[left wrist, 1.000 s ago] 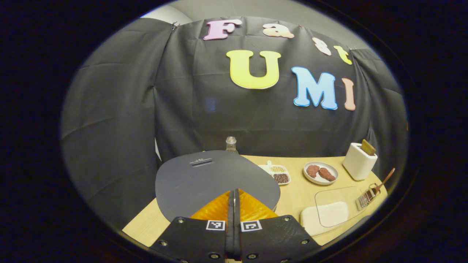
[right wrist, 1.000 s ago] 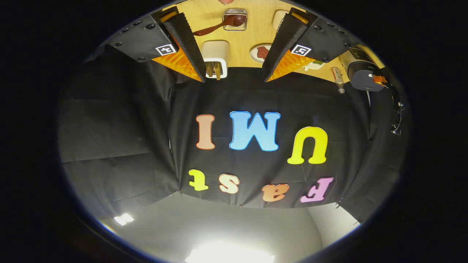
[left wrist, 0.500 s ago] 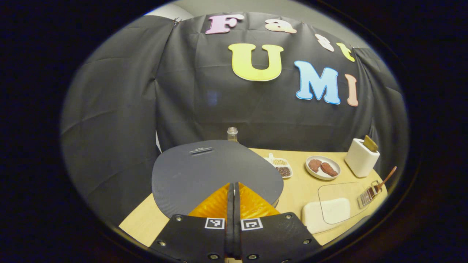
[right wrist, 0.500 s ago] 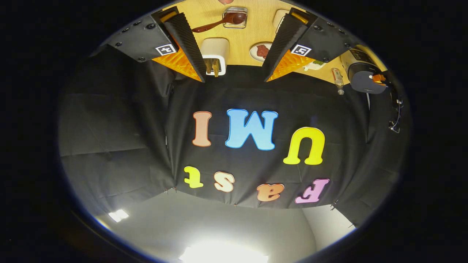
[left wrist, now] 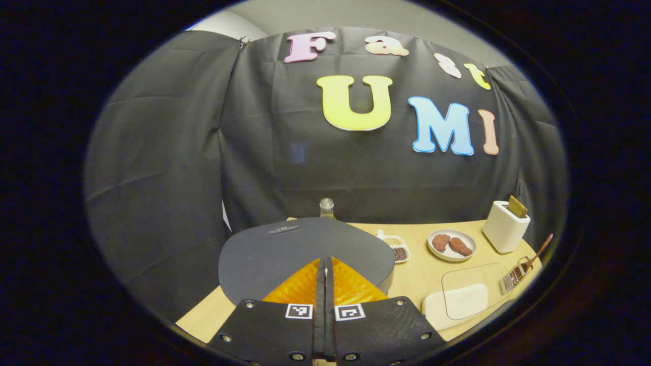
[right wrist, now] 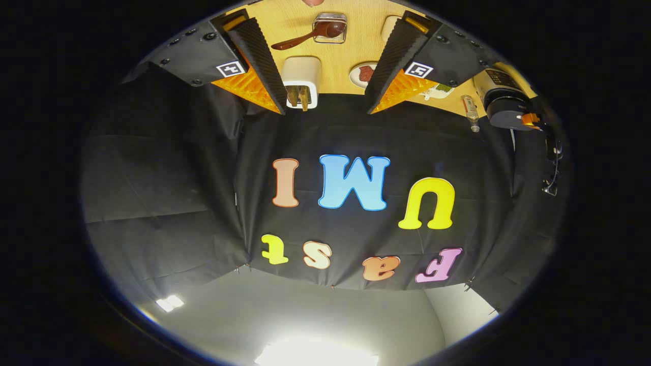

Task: Close the left gripper, press the button to open the rice cooker; take a wooden spoon from the chopstick holder with the right hand, scoop a spoonful of rice and pour it into the rice cooker, then put the wooden spoon back into the chopstick holder.

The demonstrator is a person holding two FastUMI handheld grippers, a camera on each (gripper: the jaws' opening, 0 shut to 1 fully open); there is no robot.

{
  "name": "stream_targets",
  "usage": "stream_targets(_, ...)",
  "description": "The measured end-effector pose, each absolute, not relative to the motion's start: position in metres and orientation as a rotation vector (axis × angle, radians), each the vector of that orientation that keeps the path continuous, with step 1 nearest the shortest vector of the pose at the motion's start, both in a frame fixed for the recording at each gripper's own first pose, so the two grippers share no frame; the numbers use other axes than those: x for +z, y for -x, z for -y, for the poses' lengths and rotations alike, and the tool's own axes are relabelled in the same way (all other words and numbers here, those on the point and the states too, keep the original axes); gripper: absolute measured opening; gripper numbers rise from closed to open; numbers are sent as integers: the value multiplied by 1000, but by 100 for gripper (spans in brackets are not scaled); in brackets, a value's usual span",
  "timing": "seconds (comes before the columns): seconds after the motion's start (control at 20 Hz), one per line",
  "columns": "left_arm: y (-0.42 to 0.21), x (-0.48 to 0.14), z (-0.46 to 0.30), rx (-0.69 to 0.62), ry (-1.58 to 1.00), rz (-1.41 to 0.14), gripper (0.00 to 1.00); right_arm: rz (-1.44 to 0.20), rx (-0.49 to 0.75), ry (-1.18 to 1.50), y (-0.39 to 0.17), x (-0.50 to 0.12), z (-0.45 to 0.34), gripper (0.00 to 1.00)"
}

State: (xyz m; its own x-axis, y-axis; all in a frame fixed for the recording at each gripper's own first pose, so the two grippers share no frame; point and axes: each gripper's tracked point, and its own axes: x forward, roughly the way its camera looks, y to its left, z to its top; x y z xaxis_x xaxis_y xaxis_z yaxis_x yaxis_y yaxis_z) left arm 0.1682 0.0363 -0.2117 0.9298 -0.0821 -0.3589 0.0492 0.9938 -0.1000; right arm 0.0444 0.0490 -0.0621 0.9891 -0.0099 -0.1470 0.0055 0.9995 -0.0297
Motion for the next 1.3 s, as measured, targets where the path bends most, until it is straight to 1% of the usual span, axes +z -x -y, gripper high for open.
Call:
stream_targets(0.25,-187,-153,-61,-7,95,-251,1,-147,-11,27,-41,-62,-42,98)
stream_targets(0.3,-190,-140,-68,11,86,-228,0,-152,-10,25,-41,-64,-42,97)
stream_targets(0.35,-189,-126,-75,30,76,-204,1,-160,-7,20,-41,-68,-42,98)
stream_targets(0.4,-189,-109,-81,46,69,-171,0,-168,-3,13,-41,-71,-42,98)
stream_targets(0.45,-187,-90,-88,59,66,-131,1,-175,-2,7,-40,-74,-42,98)
stream_targets(0.55,-182,-61,-88,64,84,-79,0,-190,-1,-1,-40,-81,-40,98)
stream_targets(0.85,-149,1,-86,79,79,51,90,-216,-46,-14,-55,-109,-17,97)
stream_targets(1.1,-113,37,-82,63,54,117,91,-287,-65,-63,-70,-153,-3,98)
stream_targets(1.3,-93,45,-92,93,21,128,90,-355,-99,-124,-80,-188,7,97)
